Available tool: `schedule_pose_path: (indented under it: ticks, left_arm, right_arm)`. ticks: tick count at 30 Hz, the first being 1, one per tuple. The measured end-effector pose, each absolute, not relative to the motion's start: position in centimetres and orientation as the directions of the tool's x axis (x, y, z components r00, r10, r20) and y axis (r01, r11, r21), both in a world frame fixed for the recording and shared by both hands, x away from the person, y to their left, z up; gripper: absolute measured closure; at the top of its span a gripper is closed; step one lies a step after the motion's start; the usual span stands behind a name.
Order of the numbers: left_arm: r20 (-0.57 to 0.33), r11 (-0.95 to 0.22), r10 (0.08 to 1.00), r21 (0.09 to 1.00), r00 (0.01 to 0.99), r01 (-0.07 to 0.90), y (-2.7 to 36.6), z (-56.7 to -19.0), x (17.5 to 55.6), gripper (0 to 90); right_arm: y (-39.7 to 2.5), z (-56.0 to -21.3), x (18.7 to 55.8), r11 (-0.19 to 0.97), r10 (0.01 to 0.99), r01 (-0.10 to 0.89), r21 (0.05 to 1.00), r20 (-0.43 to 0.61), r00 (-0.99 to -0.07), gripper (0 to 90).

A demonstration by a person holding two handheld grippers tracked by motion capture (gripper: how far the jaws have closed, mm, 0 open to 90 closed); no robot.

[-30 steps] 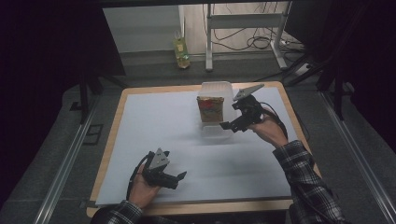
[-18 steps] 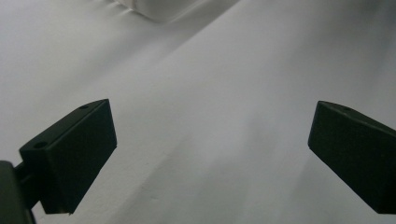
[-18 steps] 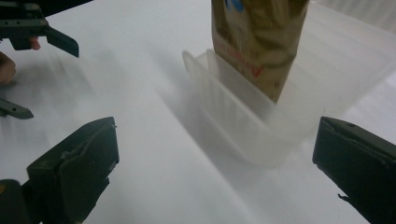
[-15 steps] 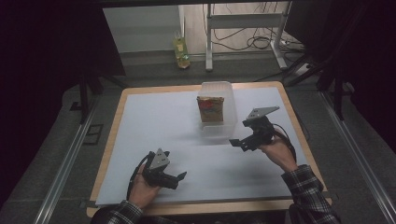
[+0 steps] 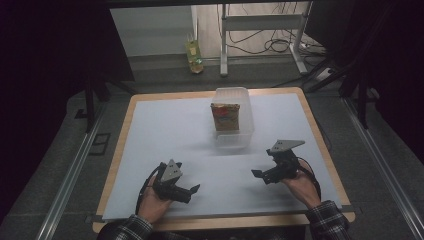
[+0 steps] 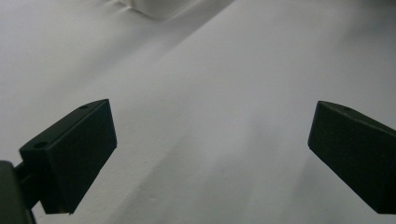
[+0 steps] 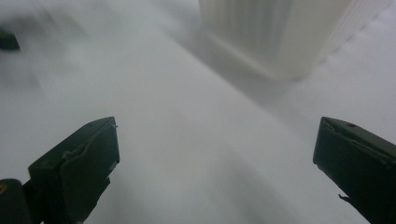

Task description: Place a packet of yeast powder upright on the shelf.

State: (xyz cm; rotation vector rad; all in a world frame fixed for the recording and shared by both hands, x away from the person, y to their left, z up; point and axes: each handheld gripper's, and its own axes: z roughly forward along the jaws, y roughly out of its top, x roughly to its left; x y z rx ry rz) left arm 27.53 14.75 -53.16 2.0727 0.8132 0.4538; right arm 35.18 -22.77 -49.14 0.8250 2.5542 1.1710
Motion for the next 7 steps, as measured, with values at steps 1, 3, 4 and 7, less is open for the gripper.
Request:
schedule_pose_path:
  ticks: [1,3,4,7]
  left_arm:
    - [0.026,-0.434,0.690,0.814,0.723,0.385,14.8,-53.1,27.5,1.1]
    - [0.019,-0.425,0.692,0.818,0.722,0.387,14.8,-53.1,27.5,1.1]
    - [0.020,-0.425,0.693,0.818,0.721,0.387,14.8,-53.1,27.5,1.1]
    - [0.016,-0.421,0.694,0.820,0.720,0.388,14.8,-53.1,27.6,1.2]
  right_arm:
    - [-22.8,-49.4,35.0,0.539,0.573,0.402,0.740,0.028,-0.819,0.3]
    - [-22.9,-50.0,34.8,0.558,0.574,0.407,0.723,0.018,-0.819,0.3]
    - [-22.9,-50.2,34.8,0.566,0.573,0.412,0.714,0.018,-0.819,0.3]
    - [-22.9,-50.5,34.9,0.578,0.572,0.414,0.703,0.013,-0.820,0.3]
